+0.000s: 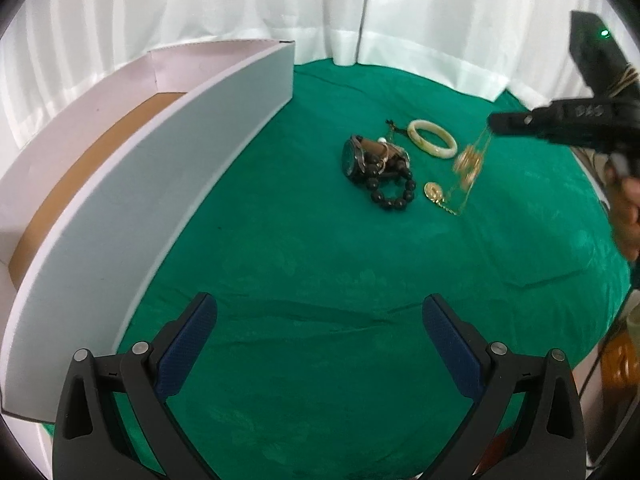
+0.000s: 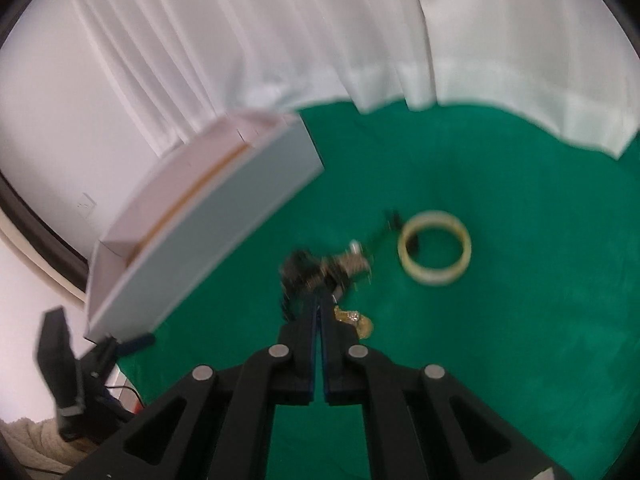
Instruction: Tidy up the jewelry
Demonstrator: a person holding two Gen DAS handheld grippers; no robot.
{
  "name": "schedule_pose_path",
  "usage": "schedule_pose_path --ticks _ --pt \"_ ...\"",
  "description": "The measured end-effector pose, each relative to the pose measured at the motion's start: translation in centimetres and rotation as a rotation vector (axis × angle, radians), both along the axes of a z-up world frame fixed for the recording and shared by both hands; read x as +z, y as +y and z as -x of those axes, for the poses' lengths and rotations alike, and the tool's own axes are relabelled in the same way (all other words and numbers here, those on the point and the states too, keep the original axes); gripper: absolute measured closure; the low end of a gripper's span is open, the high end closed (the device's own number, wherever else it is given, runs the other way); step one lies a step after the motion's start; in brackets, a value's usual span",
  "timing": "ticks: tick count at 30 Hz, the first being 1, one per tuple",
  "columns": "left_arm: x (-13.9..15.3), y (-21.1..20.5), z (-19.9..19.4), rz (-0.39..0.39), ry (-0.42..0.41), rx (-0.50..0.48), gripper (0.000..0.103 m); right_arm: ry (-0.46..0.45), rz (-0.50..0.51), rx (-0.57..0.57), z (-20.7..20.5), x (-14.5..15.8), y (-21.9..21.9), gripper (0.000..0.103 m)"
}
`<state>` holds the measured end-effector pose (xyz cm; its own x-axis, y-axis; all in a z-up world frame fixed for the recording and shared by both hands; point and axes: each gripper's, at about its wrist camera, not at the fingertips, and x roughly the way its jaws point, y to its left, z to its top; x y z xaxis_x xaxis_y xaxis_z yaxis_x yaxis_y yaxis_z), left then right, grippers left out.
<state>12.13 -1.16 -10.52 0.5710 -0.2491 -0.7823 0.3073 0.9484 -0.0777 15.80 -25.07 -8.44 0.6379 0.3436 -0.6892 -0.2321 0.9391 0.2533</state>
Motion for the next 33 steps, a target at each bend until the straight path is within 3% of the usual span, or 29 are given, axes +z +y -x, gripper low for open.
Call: schedule_pose_path --ticks 4,6,7,13,17,18,19,20,21,22,24,29,33 --pt "-0.2 -1.1 0.0 -0.006 0.013 -0.062 0.001 0.035 -0.031 -0.052 -0.2 -1.6 -1.1 0.094" --pt "0.0 -2.3 -0.3 0.013 0.025 -0.118 0.001 0.027 -0.049 -0.075 0.2 -1.4 -1.9 0.072" --pt "0.1 -3.1 -0.5 0.028 0.032 -0.150 0.001 0.020 -0.057 -0.082 0.3 -1.2 -2.2 0.069" --pt "0.3 -11.5 -3.8 0.090 0.076 -0.313 0.001 -0.048 -0.064 -0.156 2.0 0.2 -4.8 0.068" --pt "-1.7 -17.6 -6.2 -0.002 0.065 -0.320 0.004 -0.081 -0.068 -0.186 3.1 1.4 -5.9 0.068" --pt "-2.6 -18.7 -6.7 -0.044 0.067 -0.311 0.012 -0.090 -0.069 -0.189 3.4 1.7 -6.1 0.068" --pt "-3.4 -19.3 -7.0 -0.067 0.077 -0.308 0.027 -0.100 -0.067 -0.191 3.8 2.1 -6.4 0.068" --pt "-4.0 -19.7 -7.1 -0.091 0.081 -0.302 0.029 -0.108 -0.063 -0.192 4.0 2.4 -6.5 0.068" --pt "-3.7 -19.6 -6.7 -0.095 0.042 -0.296 0.046 -0.116 -0.056 -0.193 4.1 2.8 -6.7 0.068" --pt "-3.6 -19.5 -6.5 -0.084 0.034 -0.304 0.070 -0.119 -0.047 -0.188 4.0 3.1 -6.7 0.068" --pt "-3.1 -18.5 -6.1 -0.049 0.047 -0.300 0.091 -0.114 -0.020 -0.182 3.2 3.4 -6.7 0.068" --pt "-2.4 -13.1 -5.4 0.076 0.104 -0.256 0.092 0.004 0.061 -0.117 -3.7 1.0 -5.6 0.068" --pt "-1.2 -9.1 -4.4 0.134 0.112 -0.213 0.092 0.032 0.259 0.020 -8.4 -2.6 -1.7 0.068"
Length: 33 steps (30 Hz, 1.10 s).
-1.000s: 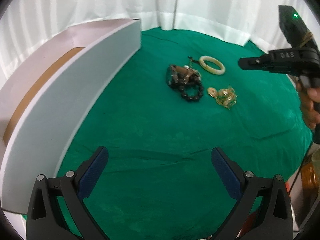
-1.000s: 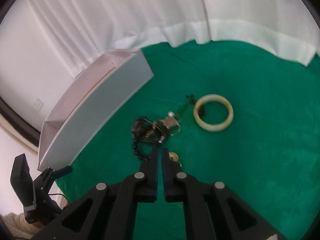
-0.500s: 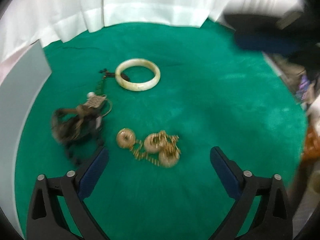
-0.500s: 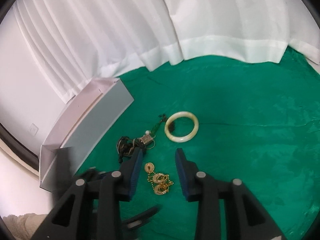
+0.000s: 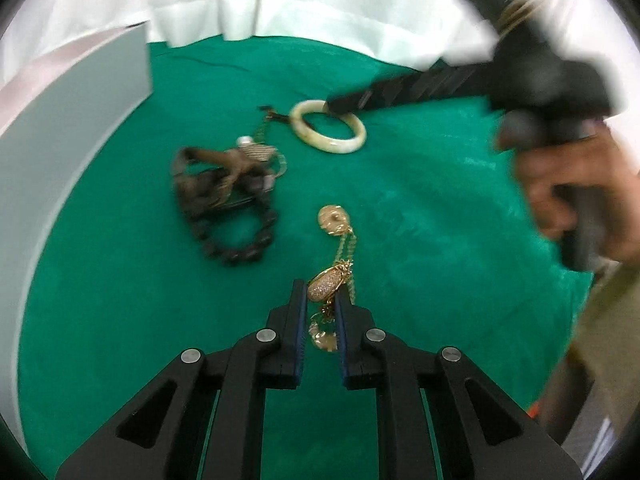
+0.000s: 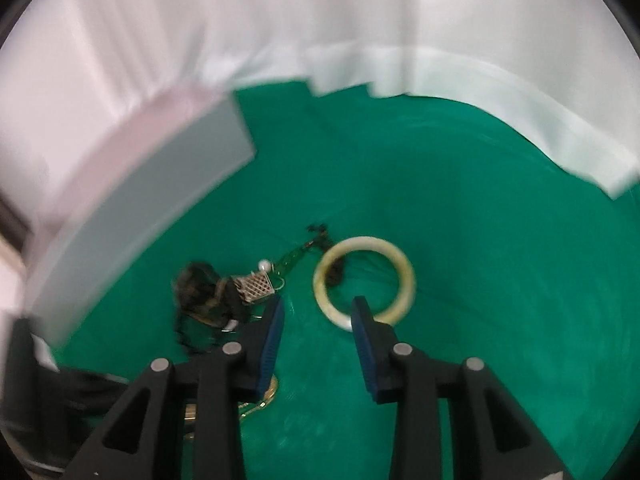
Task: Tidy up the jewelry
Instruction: 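Grasp the gold pendant with the left tool while the right tool grasps the ivory bangle, then carry the pendant and bangle into the white box and open both tools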
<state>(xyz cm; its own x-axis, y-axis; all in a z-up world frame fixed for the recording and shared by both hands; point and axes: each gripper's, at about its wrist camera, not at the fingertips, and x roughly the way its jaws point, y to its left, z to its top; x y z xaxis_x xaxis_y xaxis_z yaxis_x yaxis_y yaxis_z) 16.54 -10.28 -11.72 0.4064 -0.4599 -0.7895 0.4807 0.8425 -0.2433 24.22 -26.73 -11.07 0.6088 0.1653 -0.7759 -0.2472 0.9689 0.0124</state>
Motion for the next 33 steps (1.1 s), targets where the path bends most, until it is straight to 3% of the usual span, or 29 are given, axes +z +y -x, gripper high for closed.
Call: schedule_pose_path --ticks 5,7,11,16,21,28,33 --pt "1.6 3.0 0.5 0.042 0.010 0.017 0.092 0.052 0.169 0.043 -2.9 -4.0 2.5 0.069" --pt "2.1 3.6 0.6 0.062 0.018 0.016 0.092 0.069 0.185 0.039 -3.0 -4.4 2.5 0.085" --pt "3.6 5.1 0.9 0.105 0.015 0.005 0.092 0.094 0.109 0.039 -1.7 -3.7 1.7 0.093" --pt "6.8 6.5 1.2 0.158 -0.002 0.005 0.092 0.074 -0.171 -0.003 1.7 -0.6 -1.4 0.093" --pt "10.3 7.7 1.7 0.192 -0.045 0.014 0.092 0.049 -0.374 0.003 4.9 1.9 -3.0 0.093" --pt "15.9 10.8 2.5 0.272 -0.106 0.056 0.092 -0.030 -0.385 0.052 8.4 5.2 -0.6 0.093" --pt "19.3 14.3 1.7 0.309 -0.162 0.113 0.092 -0.090 -0.364 0.099 8.4 7.6 2.8 0.093"
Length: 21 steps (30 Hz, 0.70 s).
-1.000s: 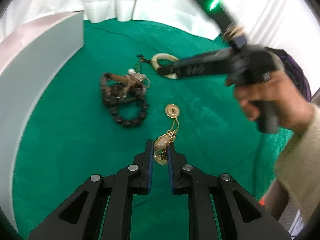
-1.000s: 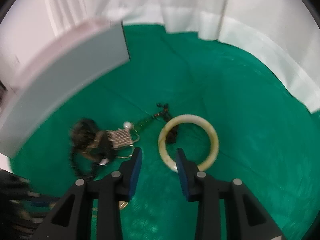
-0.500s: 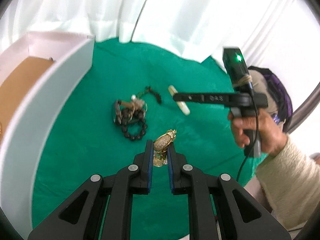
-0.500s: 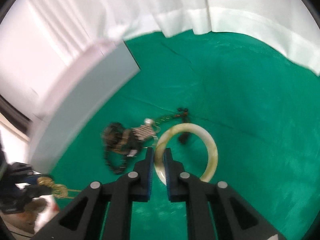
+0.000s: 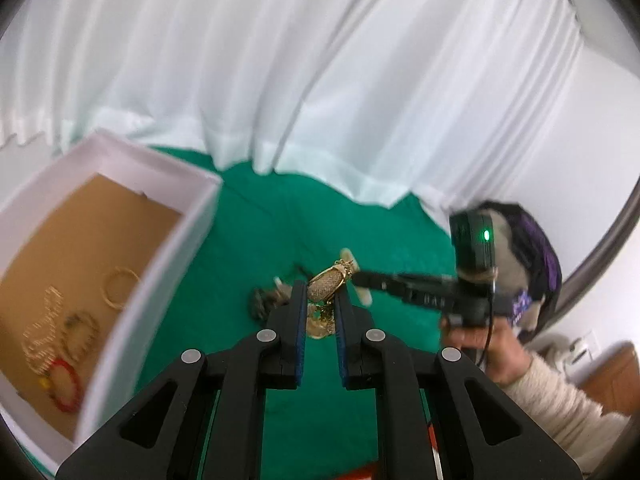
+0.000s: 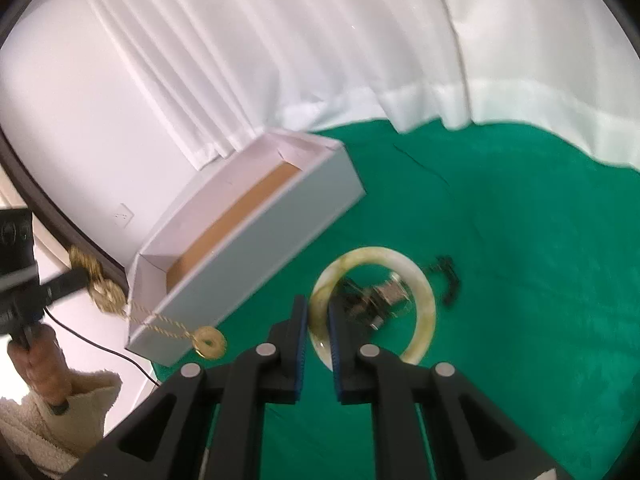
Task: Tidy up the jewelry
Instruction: 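Carry the pendant and bangle into the white box and open both tools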
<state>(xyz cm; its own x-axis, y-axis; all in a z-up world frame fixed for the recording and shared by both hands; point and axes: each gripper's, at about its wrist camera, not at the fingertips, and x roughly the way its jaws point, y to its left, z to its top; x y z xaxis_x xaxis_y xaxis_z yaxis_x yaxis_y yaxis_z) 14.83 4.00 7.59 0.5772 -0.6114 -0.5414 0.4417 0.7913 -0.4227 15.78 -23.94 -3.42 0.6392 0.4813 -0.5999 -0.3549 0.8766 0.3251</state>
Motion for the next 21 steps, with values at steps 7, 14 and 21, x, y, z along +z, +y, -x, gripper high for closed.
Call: schedule_pose_path --ticks 7,14,21 --pt "3.3 6.2 -2.8 -0.068 -0.069 0.164 0.092 -0.093 0.039 0.067 -2.5 4.8 6.3 0.093" --pt "1.9 14.5 -6.1 -0.153 -0.069 0.351 0.092 -0.151 0.075 0.183 -7.0 7.1 16.5 0.093" --pt "-5.0 21.1 -9.7 -0.160 0.052 0.460 0.092 -0.143 0.244 0.270 -12.7 3.6 27.8 0.093"
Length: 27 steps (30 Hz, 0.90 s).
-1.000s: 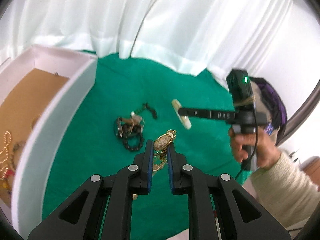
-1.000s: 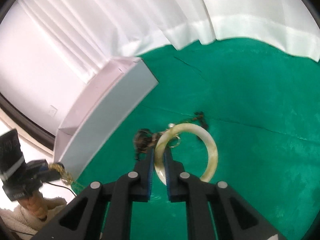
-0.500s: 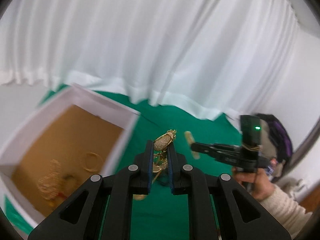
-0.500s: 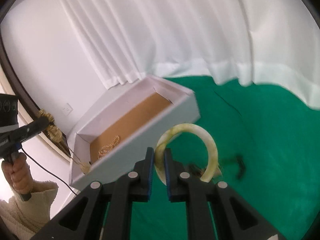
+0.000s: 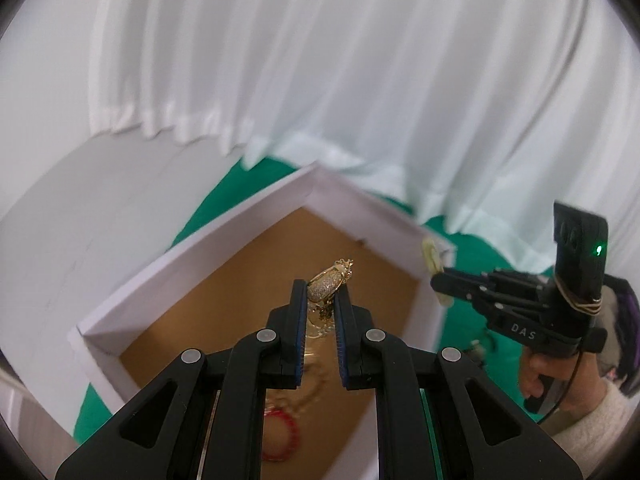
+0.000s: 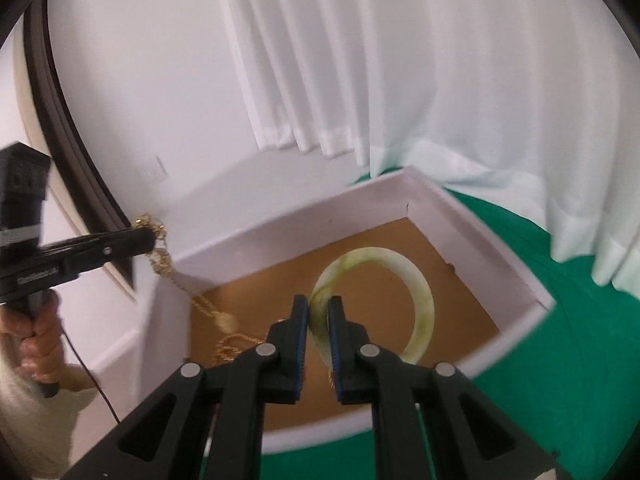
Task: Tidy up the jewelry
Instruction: 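Carry the pendant and bangle into the white box and open both tools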
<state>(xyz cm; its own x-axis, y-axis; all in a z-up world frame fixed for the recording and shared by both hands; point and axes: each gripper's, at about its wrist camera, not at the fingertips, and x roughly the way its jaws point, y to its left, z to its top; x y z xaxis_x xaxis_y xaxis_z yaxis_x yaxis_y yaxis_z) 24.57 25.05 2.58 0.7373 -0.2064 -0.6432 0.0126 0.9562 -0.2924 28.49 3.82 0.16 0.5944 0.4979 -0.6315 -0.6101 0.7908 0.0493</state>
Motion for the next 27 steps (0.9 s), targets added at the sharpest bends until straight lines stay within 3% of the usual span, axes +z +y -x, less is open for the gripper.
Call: schedule_pose_path --ticks 7,8,9,10,12,13,17,21,24,27 --pt "-6.8 3.0 -2.8 -0.045 0.103 0.078 0.089 0.027 0.166 0.022 -4.2 -6.2 7.1 0.091" --pt "-7.8 3.4 -3.3 -0.061 0.122 0.102 0.086 0.024 0.179 0.014 -4.6 -6.9 7.9 0.089" --pt "-8.4 3.7 -3.4 -0.066 0.137 0.117 0.072 0.016 0.180 0.006 -4.8 -7.2 8.2 0.086" --pt "-8.9 4.0 -3.4 -0.068 0.150 0.131 0.053 0.016 0.169 -0.007 -5.1 -7.4 8.5 0.080" --pt "-9.3 4.3 -2.7 -0.083 0.150 0.160 0.036 0.004 0.131 -0.044 -4.9 -6.9 8.2 0.033" --pt "-9.1 4.3 -2.1 -0.094 0.139 0.162 0.031 -0.013 0.108 -0.052 -4.3 -6.4 7.7 0.029" --pt "-7.9 2.6 0.8 -0.137 0.092 0.155 0.020 -0.077 0.066 -0.083 -1.6 -4.4 5.1 0.029" --pt "-6.0 -1.5 4.7 -0.217 -0.008 0.142 0.004 -0.183 0.054 -0.145 3.1 -2.8 1.1 0.026" --pt "-5.0 -5.6 7.8 -0.248 -0.090 0.100 0.001 -0.240 0.060 -0.194 7.6 -2.4 -2.6 0.025" --pt "-4.9 -10.2 9.9 -0.271 -0.140 0.042 0.001 -0.235 0.040 -0.264 11.1 -2.8 -6.9 0.024"
